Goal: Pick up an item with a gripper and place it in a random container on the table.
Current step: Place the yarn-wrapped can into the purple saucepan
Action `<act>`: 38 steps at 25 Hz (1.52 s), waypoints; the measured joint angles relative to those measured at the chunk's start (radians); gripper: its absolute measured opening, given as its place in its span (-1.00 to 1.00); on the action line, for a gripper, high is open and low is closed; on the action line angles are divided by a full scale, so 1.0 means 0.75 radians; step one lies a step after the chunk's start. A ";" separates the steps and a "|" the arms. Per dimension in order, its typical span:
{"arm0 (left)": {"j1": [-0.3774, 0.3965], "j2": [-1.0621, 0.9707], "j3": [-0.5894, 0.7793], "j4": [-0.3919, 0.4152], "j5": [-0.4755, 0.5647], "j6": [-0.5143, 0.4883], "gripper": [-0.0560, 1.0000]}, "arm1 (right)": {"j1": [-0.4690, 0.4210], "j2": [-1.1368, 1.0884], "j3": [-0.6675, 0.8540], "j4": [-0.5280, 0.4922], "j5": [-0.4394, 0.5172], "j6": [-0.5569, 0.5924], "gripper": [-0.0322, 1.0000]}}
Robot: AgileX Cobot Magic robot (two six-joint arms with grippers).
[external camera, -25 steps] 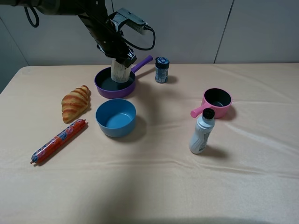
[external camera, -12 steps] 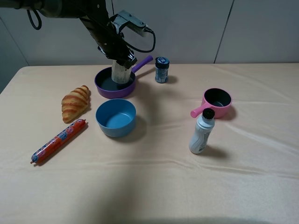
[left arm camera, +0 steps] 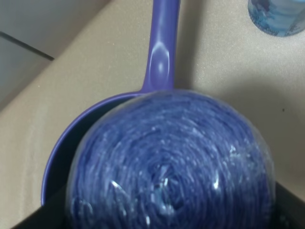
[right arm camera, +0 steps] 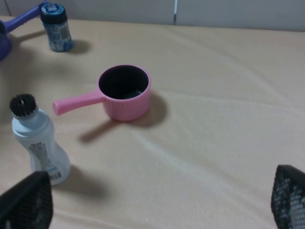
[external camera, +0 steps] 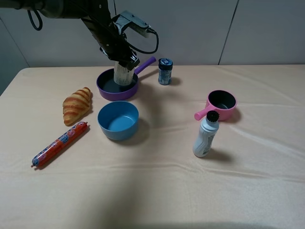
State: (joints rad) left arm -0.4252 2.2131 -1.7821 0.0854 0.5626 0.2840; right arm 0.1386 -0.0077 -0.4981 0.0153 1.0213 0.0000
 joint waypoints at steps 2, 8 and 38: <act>0.000 0.000 0.000 0.000 0.000 0.000 0.25 | 0.000 0.000 0.000 0.000 0.000 0.000 0.41; 0.000 0.000 0.000 0.000 0.000 0.001 0.25 | 0.000 0.000 0.000 0.000 0.000 0.000 0.41; 0.002 0.000 -0.004 0.001 -0.013 0.001 0.70 | 0.000 0.000 0.000 0.000 0.000 0.000 0.41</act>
State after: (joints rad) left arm -0.4241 2.2131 -1.7854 0.0858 0.5527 0.2847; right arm 0.1386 -0.0077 -0.4981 0.0153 1.0213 0.0000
